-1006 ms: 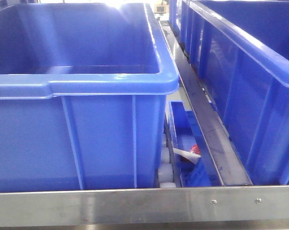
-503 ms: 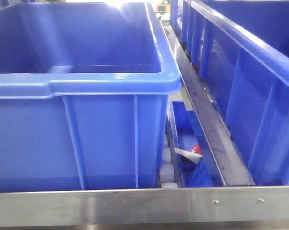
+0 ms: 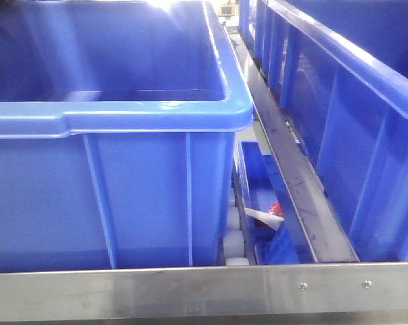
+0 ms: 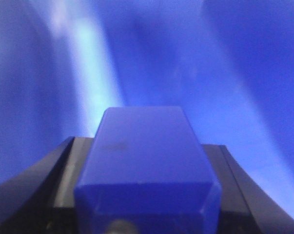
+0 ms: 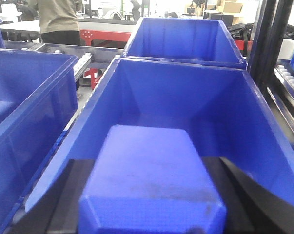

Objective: Pick and sort blue part to right shelf

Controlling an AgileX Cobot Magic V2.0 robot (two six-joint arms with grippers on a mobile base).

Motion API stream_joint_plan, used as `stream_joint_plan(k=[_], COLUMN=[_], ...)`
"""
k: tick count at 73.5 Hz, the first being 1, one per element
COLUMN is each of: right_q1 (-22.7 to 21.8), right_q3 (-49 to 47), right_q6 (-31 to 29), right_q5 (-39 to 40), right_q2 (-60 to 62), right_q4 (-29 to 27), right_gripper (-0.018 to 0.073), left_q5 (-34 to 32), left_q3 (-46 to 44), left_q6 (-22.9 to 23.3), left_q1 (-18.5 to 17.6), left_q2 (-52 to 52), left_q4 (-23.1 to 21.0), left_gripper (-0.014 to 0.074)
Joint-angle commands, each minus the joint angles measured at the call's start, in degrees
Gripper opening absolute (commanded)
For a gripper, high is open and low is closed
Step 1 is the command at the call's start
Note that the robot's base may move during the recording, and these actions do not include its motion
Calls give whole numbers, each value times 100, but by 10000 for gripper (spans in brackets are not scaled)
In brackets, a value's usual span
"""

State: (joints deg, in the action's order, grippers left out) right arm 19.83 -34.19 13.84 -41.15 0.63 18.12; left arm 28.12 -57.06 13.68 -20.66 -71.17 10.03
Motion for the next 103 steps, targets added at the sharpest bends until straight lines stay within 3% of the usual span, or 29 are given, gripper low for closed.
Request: stream_joint_plan(k=[1, 26, 47, 53, 67, 73, 86, 103], right_q1=[4, 4, 4, 5, 5, 5, 5, 5], right_q3=[-168, -168, -168, -168, -168, -168, -168, -168], right_q6=[-38, -38, -38, -38, -38, -38, -38, -31], right_q5=[509, 509, 509, 504, 479, 467, 461, 416], right_q2=[-142, -142, -142, -142, -142, -142, -142, -425], right_q4=[129, 129, 129, 129, 129, 129, 129, 129], right_gripper=[287, 287, 287, 287, 287, 287, 287, 287], left_q5=[-425, -460, -288, -239, -80, 129, 372, 119], left_q3=[-385, -897, -919, -943, -1179, -1331, -1503, -822], left_q6=[-4, -4, -4, -4, -4, -4, -4, -4], left_q1=[-27, -27, -27, -27, -27, -27, -38, -158], left_q2=[-427, -2095, -2547, -2547, -2547, -2547, -2153, -522], left_q4=[-19, -19, -19, -19, -59, -95, -190, -208], left_gripper=[315, 315, 321, 384, 658, 697, 617, 309])
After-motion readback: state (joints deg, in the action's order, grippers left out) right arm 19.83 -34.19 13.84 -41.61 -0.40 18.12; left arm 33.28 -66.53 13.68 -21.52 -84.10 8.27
